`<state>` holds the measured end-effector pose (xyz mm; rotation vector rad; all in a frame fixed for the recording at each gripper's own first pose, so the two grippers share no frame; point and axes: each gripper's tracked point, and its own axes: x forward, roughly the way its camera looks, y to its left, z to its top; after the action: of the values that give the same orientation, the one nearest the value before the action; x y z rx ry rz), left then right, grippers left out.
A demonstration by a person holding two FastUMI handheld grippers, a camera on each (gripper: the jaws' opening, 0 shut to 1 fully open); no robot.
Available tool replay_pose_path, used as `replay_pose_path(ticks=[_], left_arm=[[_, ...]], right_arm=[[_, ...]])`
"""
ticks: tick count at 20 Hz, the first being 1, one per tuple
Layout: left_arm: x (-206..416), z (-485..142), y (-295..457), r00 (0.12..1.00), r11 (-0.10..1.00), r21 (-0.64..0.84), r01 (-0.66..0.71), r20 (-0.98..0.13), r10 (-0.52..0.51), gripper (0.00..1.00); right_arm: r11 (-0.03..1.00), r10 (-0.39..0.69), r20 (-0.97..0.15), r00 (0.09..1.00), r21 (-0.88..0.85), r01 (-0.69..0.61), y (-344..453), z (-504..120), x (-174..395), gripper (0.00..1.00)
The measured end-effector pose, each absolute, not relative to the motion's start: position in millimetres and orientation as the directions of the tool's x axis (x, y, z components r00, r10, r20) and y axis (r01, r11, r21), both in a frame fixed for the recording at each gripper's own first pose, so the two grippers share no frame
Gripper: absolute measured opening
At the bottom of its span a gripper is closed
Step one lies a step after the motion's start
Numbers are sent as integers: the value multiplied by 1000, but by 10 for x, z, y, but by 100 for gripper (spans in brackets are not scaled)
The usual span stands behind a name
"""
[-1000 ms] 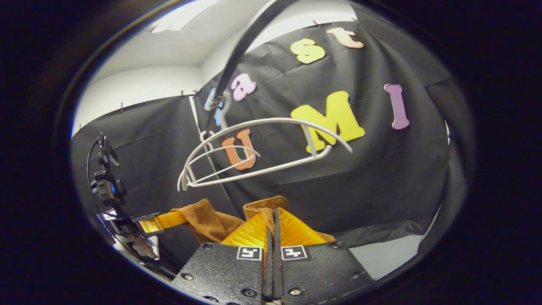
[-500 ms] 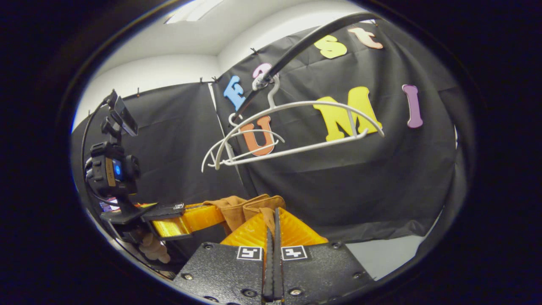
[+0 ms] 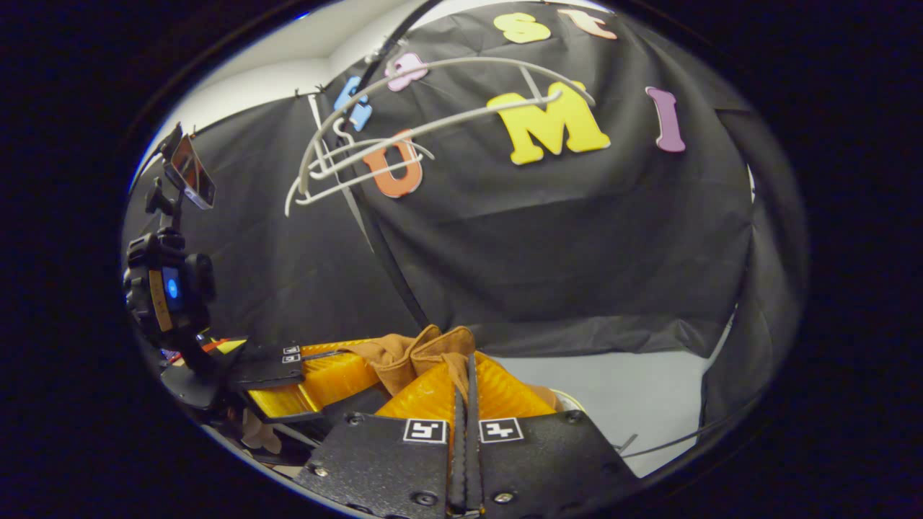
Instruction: Grasp the clothes on the hanger with both hands and then place them into the laundry hamper below.
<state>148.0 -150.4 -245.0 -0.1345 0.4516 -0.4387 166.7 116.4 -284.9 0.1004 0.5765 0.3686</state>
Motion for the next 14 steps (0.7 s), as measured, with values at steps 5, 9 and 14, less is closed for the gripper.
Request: replay_pose_path(ticks=[5, 9, 14], left_arm=[[1384, -3102, -1616, 738, 905, -236, 355, -523, -426, 0], [1213, -3486, -1643, 656, 914, -290, 283, -637, -405, 0], [979, -3874, -1573, 546, 934, -276, 228, -758, -357, 0]], right_arm=[[954, 295, -653, 698, 164, -250, 1054, -3514, 1674, 4], [972, 212, -769, 604, 104, -209, 939, -4025, 1593, 4], [980, 170, -824, 540, 87, -177, 891, -4296, 1552, 4]])
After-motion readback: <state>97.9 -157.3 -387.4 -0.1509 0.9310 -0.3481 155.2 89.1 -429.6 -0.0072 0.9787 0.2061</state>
